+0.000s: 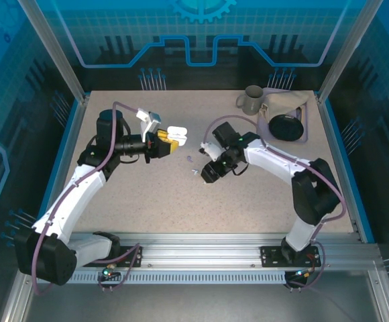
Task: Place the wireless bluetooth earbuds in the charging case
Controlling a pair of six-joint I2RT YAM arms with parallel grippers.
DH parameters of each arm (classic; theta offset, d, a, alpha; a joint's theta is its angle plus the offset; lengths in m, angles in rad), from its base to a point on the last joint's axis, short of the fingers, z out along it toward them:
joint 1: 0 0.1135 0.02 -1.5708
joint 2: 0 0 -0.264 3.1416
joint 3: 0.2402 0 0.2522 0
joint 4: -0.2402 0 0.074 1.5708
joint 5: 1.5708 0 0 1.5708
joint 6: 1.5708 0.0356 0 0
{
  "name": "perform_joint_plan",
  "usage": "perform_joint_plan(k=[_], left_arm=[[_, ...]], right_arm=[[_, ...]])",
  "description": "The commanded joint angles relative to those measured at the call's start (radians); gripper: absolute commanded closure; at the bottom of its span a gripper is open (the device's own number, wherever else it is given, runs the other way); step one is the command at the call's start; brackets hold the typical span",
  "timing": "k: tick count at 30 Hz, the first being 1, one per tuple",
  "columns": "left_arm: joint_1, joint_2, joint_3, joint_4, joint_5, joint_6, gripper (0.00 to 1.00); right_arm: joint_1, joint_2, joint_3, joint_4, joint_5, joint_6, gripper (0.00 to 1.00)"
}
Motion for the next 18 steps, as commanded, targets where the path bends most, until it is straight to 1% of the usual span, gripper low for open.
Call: perform_joint_plan(k=[1, 9, 18], left_arm=[[0.006, -0.019, 0.010, -0.033, 0.005, 0.045, 0.98], [0.005, -0.021, 0.013, -0.038, 0.012, 0.047, 0.98], [0.005, -0.021, 0.015, -0.044, 0.014, 0.050, 0.98]], right_arm=[[0.025, 0.043, 0.050, -0.039, 0.038, -0.034, 0.46], [0.040, 0.102, 0.059, -0.034, 0.093, -0.035, 0.51], [0.041, 0.134, 0.042, -0.012, 0.075, -0.027, 0.52]])
